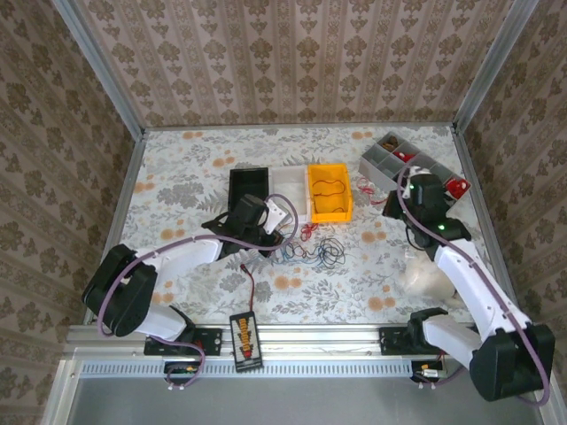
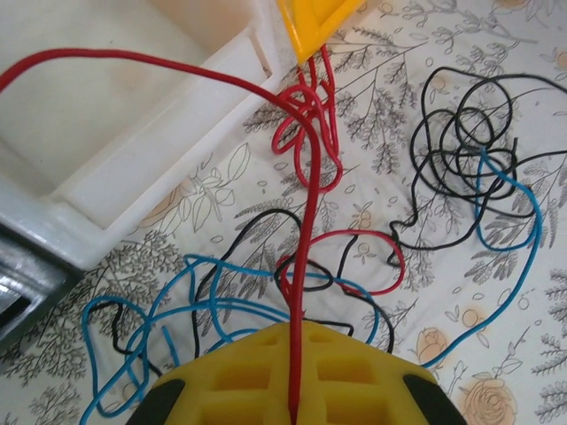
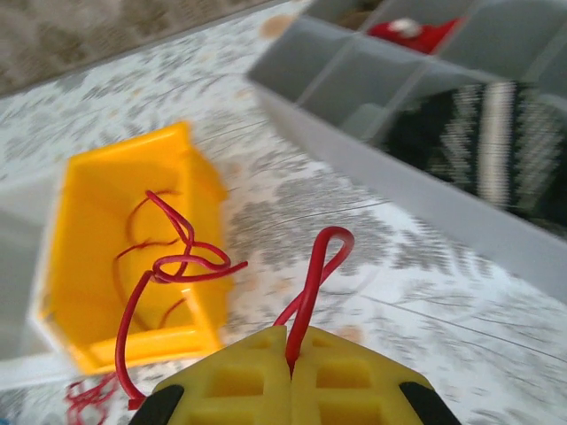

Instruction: Untangle the cables

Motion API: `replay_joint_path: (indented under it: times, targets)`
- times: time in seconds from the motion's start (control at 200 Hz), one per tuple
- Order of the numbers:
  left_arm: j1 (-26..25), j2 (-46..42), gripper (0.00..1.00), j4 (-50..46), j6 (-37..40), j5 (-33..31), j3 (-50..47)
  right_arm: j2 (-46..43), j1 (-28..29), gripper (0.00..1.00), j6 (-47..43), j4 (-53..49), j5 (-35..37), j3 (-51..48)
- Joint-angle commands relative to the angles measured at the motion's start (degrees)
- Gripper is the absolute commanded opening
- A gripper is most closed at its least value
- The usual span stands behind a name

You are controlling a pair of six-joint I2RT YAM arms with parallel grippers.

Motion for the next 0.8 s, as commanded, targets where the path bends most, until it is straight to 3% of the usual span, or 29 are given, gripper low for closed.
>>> replay_joint_path:
  times: [0.0, 0.35, 0.405, 0.465, 0.575, 0.71, 0.795]
  targets:
    - [-0.45, 0.44, 0.0, 3.13, -2.15, 1.45, 1.61, 5.29, 4.12, 0.02, 0.75, 4.86, -1.29, 3.38]
    - [-1.01, -0.05, 0.0, 4.11, -2.89, -1.04, 1.7, 28.01, 9.26, 0.05, 3.23, 9.94, 2.24, 15.16]
    - [-1.15, 0.0, 0.0, 4.1, -2.84, -1.04, 1.69, 31.36, 9.69, 0.11, 3.63, 8.94, 2.1, 17.85]
    - [-1.27, 0.04, 0.0, 4.05, -2.83, -1.04, 1.8, 33.86, 10.3, 0.27, 4.14, 7.19, 1.71, 20.23]
    - [-1.39, 0.14, 0.0, 3.54, -2.68, -1.13, 2.22, 32.77, 10.76, 0.42, 3.32, 8.23, 1.61, 19.53]
    - [-1.73, 0.5, 0.0, 3.39, -2.38, -0.67, 2.46, 27.69, 10.76, 0.45, 1.06, 8.66, 1.91, 16.18]
    - [-1.84, 1.38, 0.0, 3.1, -1.99, 0.38, 3.2, 24.52, 10.83, 0.44, -0.31, 10.18, -3.85, 12.77]
